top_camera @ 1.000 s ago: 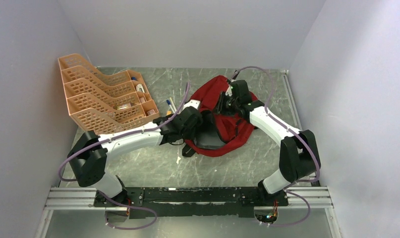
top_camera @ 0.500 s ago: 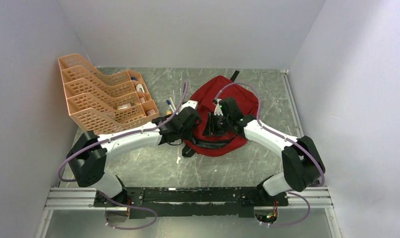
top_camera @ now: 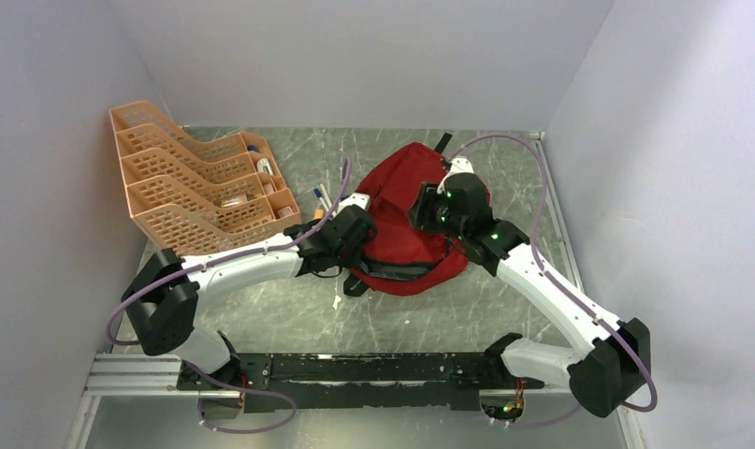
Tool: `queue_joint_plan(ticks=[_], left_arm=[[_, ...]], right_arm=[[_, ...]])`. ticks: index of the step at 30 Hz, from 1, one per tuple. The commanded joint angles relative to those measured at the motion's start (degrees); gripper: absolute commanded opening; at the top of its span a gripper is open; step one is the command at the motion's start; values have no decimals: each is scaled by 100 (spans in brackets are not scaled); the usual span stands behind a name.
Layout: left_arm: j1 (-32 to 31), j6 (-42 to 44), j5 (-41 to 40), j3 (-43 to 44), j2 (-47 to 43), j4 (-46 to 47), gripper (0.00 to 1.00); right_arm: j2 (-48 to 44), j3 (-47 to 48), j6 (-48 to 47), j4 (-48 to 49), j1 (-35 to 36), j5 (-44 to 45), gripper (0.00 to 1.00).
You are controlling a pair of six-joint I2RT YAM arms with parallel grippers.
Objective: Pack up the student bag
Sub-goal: Zip the student bag at the center of the board.
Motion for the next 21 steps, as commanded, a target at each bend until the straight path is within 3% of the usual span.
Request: queue_joint_plan(ticks=[1,4,6,13,21], left_arm=[[36,-5,189,-48,-116,126,5],[38,24,233,-66,-137,156,5],[39,37,263,-71,-150,176,5],[39,32,298,-64,-157,167,5],[37,38,351,-40,-107,184,5]], right_arm=[[253,-39,-72,-530,-85,883,46],[561,-246,63,-346,-87,355,35],[871,-278,163,-336,-51,-211,33],[1244,-865,794,240,878,-840,34],[1737,-1311,1167,1281,1393,-1369,38]])
